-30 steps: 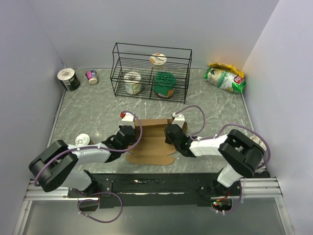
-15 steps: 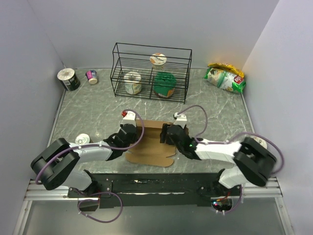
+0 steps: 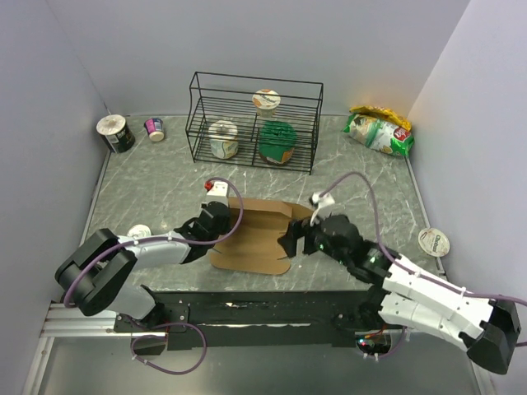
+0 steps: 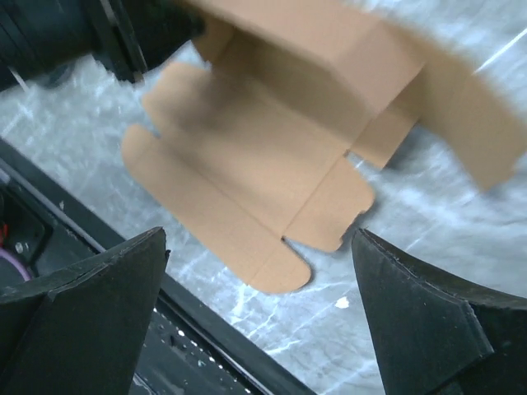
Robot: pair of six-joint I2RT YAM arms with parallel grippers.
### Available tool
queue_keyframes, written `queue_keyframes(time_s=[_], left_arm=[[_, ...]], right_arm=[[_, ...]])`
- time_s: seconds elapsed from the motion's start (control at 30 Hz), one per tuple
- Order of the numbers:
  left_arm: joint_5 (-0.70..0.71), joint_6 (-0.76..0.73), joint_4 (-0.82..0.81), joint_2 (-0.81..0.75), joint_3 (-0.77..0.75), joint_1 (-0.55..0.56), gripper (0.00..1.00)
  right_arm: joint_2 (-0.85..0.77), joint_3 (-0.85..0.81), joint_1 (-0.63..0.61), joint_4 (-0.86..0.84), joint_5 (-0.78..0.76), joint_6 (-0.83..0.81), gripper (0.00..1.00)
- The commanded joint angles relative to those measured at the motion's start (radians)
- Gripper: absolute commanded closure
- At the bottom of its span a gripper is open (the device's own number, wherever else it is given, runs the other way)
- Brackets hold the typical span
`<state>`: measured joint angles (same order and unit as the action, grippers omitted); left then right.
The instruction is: Fold the paper box
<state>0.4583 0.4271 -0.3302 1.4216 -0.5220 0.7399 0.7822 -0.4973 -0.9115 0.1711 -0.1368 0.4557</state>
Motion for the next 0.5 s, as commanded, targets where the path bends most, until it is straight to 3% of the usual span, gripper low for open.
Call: queue_keyframes(time_s=[0.0, 0.07, 0.13, 0.27, 0.47], left_arm=[[-0.043, -0.017, 0.04, 0.023, -0.013, -0.005, 0.94], [-0.046, -0.017, 0.043, 0.028, -0.016, -0.005, 0.94], [-0.05, -0.017, 0.042, 0.031, -0.016, -0.005, 0.94], [-0.052, -0.016, 0.04, 0.028, -0.013, -0.005, 0.94], [-0.059, -0.016, 0.04, 0.036, -0.016, -0.005, 0.94]], right_arm=[[0.078, -0.214, 0.17, 0.165, 0.034, -0.083, 0.0], [0.132, -0.248, 0.262, 0.144, 0.177, -0.083, 0.0], [0.219, -0.277, 0.34, 0.088, 0.213, -0.095, 0.0], [0.391, -0.319, 0.408, 0.004, 0.258, -0.132, 0.0], [0.508, -0.287, 0.45, -0.076, 0.365, -0.077, 0.0]])
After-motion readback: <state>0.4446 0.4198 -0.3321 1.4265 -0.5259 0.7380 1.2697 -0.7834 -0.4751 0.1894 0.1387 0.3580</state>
